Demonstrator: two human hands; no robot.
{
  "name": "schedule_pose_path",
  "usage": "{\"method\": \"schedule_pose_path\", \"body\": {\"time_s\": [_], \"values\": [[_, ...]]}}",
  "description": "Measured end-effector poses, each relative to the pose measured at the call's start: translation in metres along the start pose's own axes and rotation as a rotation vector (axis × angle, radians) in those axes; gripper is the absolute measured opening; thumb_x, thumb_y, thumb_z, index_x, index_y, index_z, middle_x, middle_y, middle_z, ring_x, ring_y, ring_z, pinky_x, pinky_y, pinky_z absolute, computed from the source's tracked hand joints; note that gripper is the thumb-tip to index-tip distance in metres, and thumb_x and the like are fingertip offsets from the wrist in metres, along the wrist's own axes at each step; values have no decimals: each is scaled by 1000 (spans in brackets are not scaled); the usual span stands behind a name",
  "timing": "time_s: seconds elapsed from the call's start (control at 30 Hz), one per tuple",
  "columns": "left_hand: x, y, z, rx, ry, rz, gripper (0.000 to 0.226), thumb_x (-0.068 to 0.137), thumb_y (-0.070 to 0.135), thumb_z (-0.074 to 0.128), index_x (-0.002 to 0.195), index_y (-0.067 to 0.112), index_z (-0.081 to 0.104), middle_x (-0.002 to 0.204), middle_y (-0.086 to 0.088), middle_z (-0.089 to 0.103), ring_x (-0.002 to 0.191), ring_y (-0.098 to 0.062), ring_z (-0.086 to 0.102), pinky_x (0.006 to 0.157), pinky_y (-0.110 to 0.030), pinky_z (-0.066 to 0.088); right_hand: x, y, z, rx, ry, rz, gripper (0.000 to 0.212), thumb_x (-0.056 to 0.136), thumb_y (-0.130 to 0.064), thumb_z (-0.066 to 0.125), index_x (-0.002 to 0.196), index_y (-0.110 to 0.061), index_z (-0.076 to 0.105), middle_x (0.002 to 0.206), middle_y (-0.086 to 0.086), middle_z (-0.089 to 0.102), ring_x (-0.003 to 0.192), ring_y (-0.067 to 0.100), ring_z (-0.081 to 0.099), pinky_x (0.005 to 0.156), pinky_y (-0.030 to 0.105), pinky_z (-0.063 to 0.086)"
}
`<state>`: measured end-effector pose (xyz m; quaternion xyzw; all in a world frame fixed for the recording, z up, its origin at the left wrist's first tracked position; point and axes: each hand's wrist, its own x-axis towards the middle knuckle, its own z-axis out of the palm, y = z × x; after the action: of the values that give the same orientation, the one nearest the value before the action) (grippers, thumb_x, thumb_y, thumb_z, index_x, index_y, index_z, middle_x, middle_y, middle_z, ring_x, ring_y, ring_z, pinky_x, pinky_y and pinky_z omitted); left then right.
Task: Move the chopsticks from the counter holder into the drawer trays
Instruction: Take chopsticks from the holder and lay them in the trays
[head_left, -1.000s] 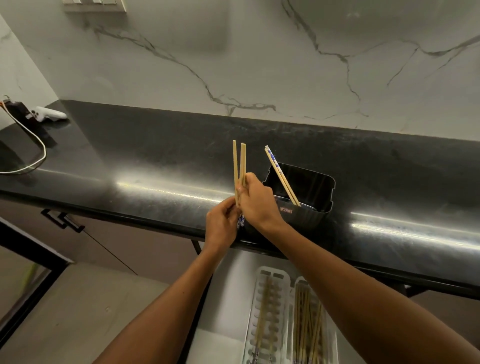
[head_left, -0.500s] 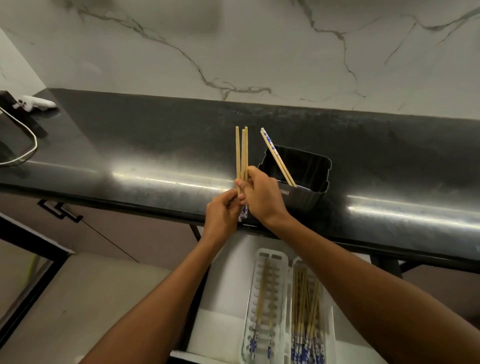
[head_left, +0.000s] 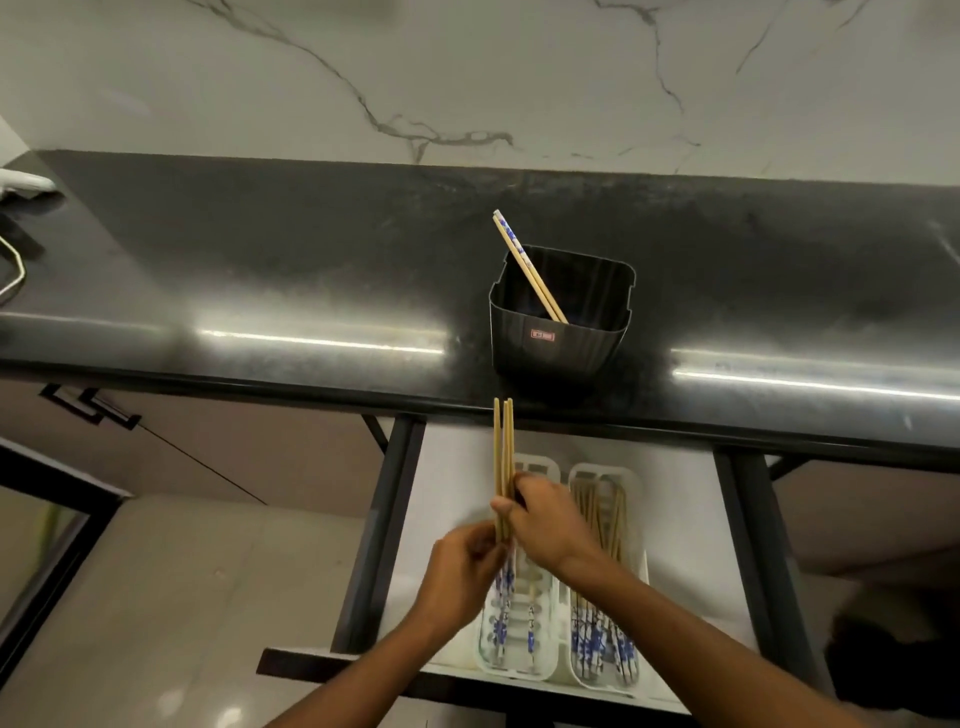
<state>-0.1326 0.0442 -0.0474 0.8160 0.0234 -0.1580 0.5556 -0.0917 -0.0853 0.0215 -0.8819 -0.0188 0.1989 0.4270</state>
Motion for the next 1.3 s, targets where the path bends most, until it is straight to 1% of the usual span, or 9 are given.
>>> {"method": "schedule_pose_path", "body": {"time_s": [0.13, 0.27, 0.37, 0.5, 0.6, 0.73, 0.93, 1.07, 1.3], "values": [[10, -18, 14, 55, -163, -270, 27, 89, 13, 58, 69, 28, 69, 66, -4, 61, 61, -18, 54, 62, -37, 52, 14, 35, 17, 35, -42, 253, 17, 96, -23, 54, 89, -9, 59, 86, 9, 66, 79, 22, 67, 77, 37, 58], [23, -16, 29, 79, -215, -487, 14, 90, 7, 57, 85, 9, 70, 59, -2, 51, 46, -15, 48, 48, -27, 46, 30, 57, 29, 109, -64, 452, 16, 96, -18, 54, 96, -3, 61, 80, 15, 66, 63, 22, 64, 70, 37, 60], [28, -12, 37, 59, -232, -602, 10, 89, 11, 63, 93, 5, 70, 53, -2, 44, 35, -14, 51, 45, -34, 54, 39, 66, 37, 99, -53, 537, 16, 94, -16, 56, 100, -1, 58, 84, 20, 69, 64, 27, 70, 62, 38, 61], [28, -10, 45, 192, -197, -641, 25, 84, 25, 70, 98, 5, 70, 69, -5, 57, 89, -35, 71, 72, -44, 60, 41, 71, 46, 98, -91, 631, 19, 94, -13, 56, 81, 1, 57, 62, 16, 63, 45, 20, 62, 46, 29, 57], [27, -9, 47, 351, -241, -594, 27, 83, 36, 69, 89, 10, 66, 74, -7, 62, 75, -28, 69, 72, -35, 59, 41, 76, 50, 70, -132, 664, 19, 93, -3, 53, 78, 6, 61, 60, 17, 61, 45, 21, 61, 55, 35, 60], [28, -12, 52, 499, -227, -565, 11, 89, 22, 60, 88, 11, 59, 111, -14, 69, 102, -26, 66, 82, -32, 52, 43, 81, 48, 51, -170, 671, 15, 91, 4, 51, 91, 11, 64, 60, 20, 61, 46, 24, 61, 65, 41, 61], [27, -16, 53, 538, -225, -542, 21, 88, 10, 58, 108, 6, 63, 118, -13, 66, 109, -27, 63, 81, -26, 49, 39, 82, 44, 55, -186, 683, 17, 93, 2, 50, 96, 12, 63, 60, 20, 63, 48, 23, 64, 67, 40, 61], [27, -8, 44, 434, -221, -535, 27, 85, 3, 59, 112, 4, 65, 115, -14, 68, 102, -28, 67, 84, -33, 57, 30, 71, 28, -21, -107, 516, 19, 95, -4, 47, 85, 0, 62, 71, 16, 67, 51, 18, 64, 51, 27, 56], [55, 35, -14, 257, 111, -255, 23, 94, 14, 49, 79, 19, 65, 79, -6, 70, 74, -23, 70, 68, -37, 60, 14, -6, -45, -63, 282, -118, 15, 94, -18, 53, 79, -21, 57, 68, -4, 59, 61, 9, 59, 59, 21, 52]]}}
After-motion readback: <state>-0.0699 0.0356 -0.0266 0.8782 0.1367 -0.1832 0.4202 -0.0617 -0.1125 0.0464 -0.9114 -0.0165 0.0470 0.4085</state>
